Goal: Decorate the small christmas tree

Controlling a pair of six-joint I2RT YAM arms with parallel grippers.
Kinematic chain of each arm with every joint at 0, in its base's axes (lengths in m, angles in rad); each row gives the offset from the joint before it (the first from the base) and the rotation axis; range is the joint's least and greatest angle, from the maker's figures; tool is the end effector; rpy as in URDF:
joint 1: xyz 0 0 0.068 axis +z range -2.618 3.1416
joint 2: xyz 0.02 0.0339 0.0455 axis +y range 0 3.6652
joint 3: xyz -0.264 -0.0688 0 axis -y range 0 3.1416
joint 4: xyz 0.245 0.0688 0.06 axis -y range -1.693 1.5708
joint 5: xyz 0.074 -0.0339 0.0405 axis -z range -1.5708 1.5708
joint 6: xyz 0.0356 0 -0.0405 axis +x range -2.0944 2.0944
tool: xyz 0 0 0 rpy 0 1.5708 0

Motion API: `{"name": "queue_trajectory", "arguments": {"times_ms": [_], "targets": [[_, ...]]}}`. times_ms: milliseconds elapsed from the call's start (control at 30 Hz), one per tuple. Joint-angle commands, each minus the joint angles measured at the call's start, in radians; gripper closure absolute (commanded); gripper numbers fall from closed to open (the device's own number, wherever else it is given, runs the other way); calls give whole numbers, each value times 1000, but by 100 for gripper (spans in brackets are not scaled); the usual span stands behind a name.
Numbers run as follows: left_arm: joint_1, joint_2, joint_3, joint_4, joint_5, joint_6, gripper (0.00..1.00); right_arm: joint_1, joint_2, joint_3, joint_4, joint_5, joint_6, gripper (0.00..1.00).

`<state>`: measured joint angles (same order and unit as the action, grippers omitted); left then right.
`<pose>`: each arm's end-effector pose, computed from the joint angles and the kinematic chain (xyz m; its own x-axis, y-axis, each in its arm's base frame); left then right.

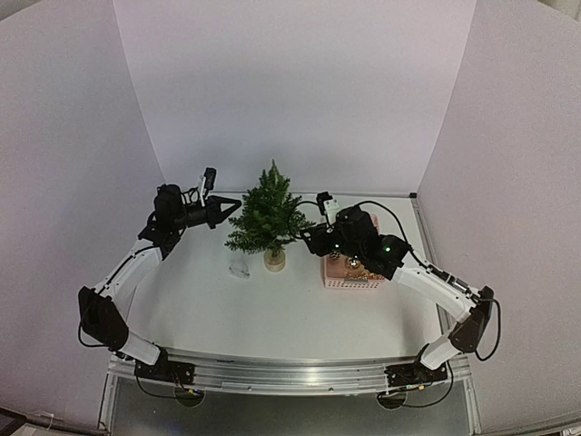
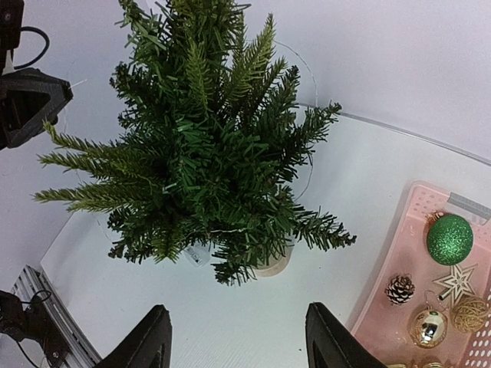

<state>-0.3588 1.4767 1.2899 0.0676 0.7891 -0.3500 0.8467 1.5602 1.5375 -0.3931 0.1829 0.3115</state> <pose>0.3146 -0.1450 0.3780 -0.4157 -0.1021 -0.9038 0.8140 0.4015 -0.4197 0.2455 0.2678 0.3879 -0.4467 -0.0502 -0.8933 -0.5142 0.8314 0.2104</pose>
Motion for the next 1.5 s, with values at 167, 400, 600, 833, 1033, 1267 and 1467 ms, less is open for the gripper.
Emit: {"name": "queue_trajectory", "arguments": {"times_ms": [167, 400, 600, 833, 1033, 1267, 1467], "targets": [[4, 67, 89, 77, -76, -39, 100, -2, 1, 31, 8, -6, -8, 42], [-2, 65, -17, 52, -98, -38, 100, -2, -3, 16, 8, -3, -8, 42], [-8, 81, -41, 35, -142, -3, 100, -2, 15, 33, 8, -14, -7, 42], [-18, 97, -63, -13, -122, 50, 100, -2, 26, 38, 9, -22, -1, 42], [-26, 83, -89, -20, -120, 19, 96, -2, 42, 57, 9, -36, 2, 41], [-14, 42, -32, -99, -122, 33, 76, -2, 44, 62, 8, -37, -3, 39], [19, 1, 18, -214, -126, 30, 54, -2, 37, 61, 8, -24, -1, 39]]}}
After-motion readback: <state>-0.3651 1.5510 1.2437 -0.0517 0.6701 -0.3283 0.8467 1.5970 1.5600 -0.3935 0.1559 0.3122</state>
